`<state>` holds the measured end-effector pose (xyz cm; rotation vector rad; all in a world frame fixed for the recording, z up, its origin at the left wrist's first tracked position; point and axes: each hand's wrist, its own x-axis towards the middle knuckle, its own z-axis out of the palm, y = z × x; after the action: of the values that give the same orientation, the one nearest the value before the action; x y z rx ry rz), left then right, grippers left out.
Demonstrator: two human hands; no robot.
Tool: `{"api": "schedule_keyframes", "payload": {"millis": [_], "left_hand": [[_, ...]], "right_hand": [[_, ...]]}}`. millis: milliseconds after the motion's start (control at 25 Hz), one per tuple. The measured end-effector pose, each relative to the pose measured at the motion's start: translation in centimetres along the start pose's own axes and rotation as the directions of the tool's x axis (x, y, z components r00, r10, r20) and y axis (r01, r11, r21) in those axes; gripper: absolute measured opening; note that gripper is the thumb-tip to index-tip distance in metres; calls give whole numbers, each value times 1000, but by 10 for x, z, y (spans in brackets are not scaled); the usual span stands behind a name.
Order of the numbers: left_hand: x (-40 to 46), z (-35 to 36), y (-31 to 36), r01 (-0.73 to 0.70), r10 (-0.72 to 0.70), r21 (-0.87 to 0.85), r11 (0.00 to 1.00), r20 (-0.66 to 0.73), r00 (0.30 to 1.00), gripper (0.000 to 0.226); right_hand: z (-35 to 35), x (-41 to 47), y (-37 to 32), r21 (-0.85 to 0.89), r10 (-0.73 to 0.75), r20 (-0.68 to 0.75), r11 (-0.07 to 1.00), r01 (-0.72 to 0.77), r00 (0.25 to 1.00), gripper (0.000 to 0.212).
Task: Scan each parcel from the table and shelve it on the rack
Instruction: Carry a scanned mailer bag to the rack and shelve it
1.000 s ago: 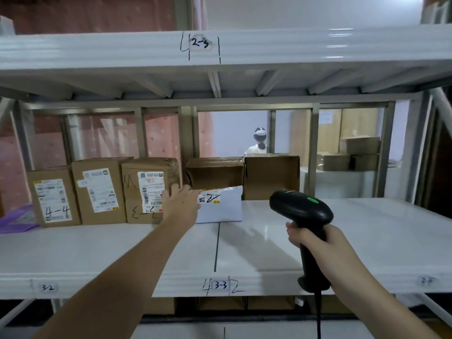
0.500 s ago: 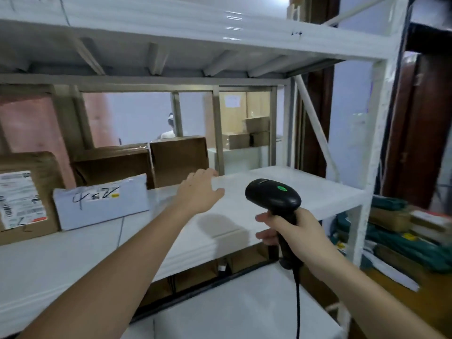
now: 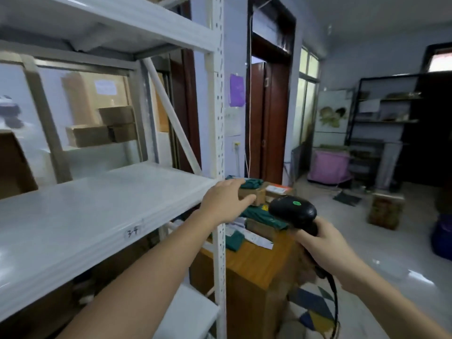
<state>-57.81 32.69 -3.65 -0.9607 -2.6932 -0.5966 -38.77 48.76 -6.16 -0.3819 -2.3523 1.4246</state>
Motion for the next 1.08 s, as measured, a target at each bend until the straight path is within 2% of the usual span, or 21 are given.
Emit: {"api": "schedule_keyframes", "payload": {"millis": [120,360,480,840,1080], "left_hand": [[30,52,23,-41,42,-7,999,70,997,69],[90,139,16,-3,6,-16,1000,228,974,69],[121,167,-2,16,-18,10,1000,256,966,68],[237,239,-71,62,-57,-10,998,292,955,65],[280,297,-109,180,-166,-13,984,328,930,52]], "right_hand": [[-34,16,37,-50,44,-49,998,-46,998,6],[-65,58,91,-89,105,-77,990,-111,992,2],[-61,94,111,-56,147,-57,987,-150,988,5],[-29,243,149,-79,142,-54,986,-146,988,7],[6,319,174,-56,184,54,982,-181,981,5]]}}
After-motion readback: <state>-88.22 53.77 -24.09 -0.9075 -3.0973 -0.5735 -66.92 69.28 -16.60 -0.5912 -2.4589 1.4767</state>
